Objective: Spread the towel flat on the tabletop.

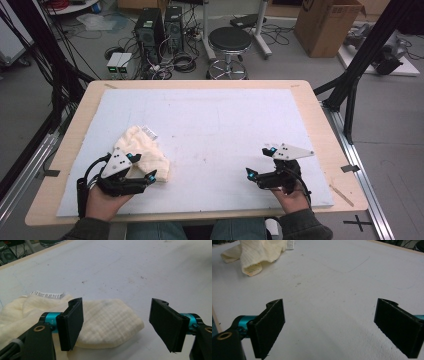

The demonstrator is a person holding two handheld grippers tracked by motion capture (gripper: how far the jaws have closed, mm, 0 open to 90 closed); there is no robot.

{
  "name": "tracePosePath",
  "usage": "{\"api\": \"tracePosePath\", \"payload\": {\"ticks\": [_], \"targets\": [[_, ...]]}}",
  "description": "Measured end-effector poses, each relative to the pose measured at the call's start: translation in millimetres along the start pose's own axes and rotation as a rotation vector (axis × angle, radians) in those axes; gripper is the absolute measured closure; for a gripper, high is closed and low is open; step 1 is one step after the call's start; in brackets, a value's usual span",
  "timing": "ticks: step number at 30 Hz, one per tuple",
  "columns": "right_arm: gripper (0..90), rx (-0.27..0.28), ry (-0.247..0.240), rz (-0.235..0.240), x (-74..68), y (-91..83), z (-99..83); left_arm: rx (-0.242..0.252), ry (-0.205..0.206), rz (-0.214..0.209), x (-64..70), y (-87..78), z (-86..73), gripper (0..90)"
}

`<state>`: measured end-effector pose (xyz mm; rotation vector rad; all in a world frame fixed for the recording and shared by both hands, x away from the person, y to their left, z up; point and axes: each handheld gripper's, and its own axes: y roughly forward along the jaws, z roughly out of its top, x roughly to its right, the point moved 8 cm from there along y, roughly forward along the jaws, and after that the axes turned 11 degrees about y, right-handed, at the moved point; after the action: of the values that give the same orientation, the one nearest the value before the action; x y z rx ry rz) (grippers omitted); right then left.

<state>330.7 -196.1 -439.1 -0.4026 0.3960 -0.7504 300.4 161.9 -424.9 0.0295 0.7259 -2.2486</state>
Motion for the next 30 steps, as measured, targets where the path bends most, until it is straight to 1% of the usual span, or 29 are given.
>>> {"api": "tracePosePath", "payload": {"ticks": [4, 6, 8, 15, 21, 22, 23, 26, 27, 28, 30], "targets": [[9.0, -0.006, -0.001, -0.001, 1.1, 2.0, -0.8, 0.001, -0.003, -0.002, -0.3, 1.3, 0.6, 28.1], [9.0, -0.006, -0.003, 0.0, 1.3, 2.1, -0.8, 0.008, -0.011, -0.003, 0.6, 1.4, 1.1, 28.1], [9.0, -0.005, 0.0, 0.001, 1.2, 2.1, -0.8, 0.005, -0.001, -0.006, 0.3, 0.6, 1.2, 28.1], [9.0, -0.006, -0.001, 0.0, 0.0, 1.4, -1.0, 0.007, 0.003, -0.016, 2.0, -0.3, 3.6, 28.2], [9.0, -0.005, -0.009, -0.002, 0.1, 1.4, 0.0, 0.01, 0.004, -0.019, -0.3, -2.5, 6.8, 28.3], [9.0, -0.002, -0.004, -0.004, 0.2, 0.6, 0.4, 0.013, 0.003, -0.021, -1.5, -3.6, 9.1, 28.3], [9.0, 0.005, -0.007, -0.004, 0.8, 0.1, 1.3, 0.008, 0.01, -0.026, -2.4, -4.6, 9.9, 28.3], [9.0, 0.011, 0.002, -0.008, 1.4, -2.6, 2.7, 0.01, 0.011, -0.027, -5.4, -5.7, 13.7, 28.3], [9.0, 0.018, -0.002, -0.009, 2.2, -3.5, 3.5, 0.012, 0.008, -0.029, -6.3, -5.9, 15.3, 28.3], [9.0, 0.02, 0.003, -0.009, 2.3, -4.5, 3.8, 0.008, 0.015, -0.031, -8.1, -6.5, 16.7, 28.3], [9.1, 0.027, 0.0, -0.01, 2.9, -5.7, 4.9, 0.01, 0.009, -0.038, -11.0, -7.0, 20.8, 28.3]]}}
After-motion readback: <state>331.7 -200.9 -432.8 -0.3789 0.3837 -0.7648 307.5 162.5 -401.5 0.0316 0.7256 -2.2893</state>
